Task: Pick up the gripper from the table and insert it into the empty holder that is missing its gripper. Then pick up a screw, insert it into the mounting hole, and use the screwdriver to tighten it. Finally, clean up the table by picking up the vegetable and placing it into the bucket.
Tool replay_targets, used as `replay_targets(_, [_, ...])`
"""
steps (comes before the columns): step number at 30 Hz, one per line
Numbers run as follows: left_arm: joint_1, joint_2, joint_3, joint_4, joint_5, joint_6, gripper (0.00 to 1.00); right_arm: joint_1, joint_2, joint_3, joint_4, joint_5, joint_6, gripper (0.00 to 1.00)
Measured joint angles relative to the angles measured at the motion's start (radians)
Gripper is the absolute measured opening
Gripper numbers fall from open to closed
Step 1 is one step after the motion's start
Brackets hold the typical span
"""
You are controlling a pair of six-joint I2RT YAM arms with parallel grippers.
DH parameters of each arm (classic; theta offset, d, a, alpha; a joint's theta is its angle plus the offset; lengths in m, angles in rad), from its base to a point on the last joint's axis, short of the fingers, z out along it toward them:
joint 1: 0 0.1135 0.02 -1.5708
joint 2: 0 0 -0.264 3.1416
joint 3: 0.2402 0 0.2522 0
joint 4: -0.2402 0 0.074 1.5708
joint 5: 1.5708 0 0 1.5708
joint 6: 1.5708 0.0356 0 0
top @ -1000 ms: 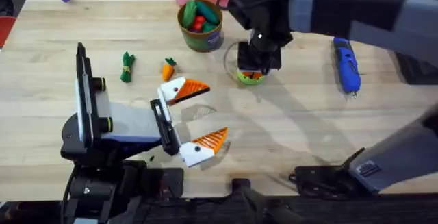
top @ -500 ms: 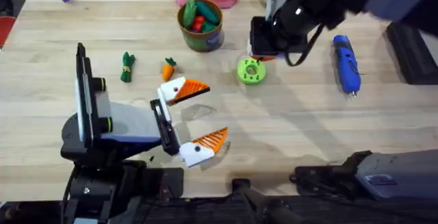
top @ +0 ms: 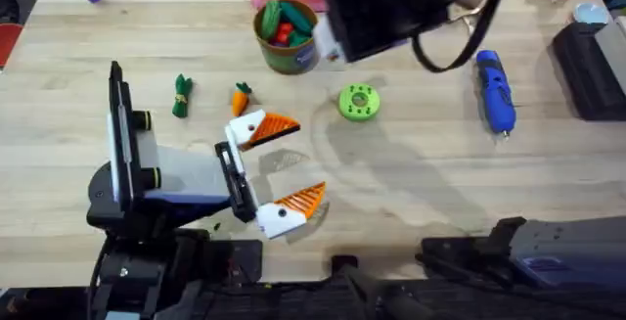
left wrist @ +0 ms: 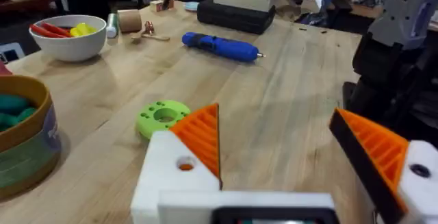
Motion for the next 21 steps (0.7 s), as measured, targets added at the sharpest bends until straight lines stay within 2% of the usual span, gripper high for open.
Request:
replay_targets(9, [0.0,0.0,0.0,0.0,0.0,0.0,0.985,0.128,0.0,0.004,0.063,-0.129,-0.245,0.006])
replay_targets(21, [0.0,0.0,0.0,0.0,0.0,0.0,0.985,0.169,0.017,0.006,0.066,-0.251,-0.387,0.006])
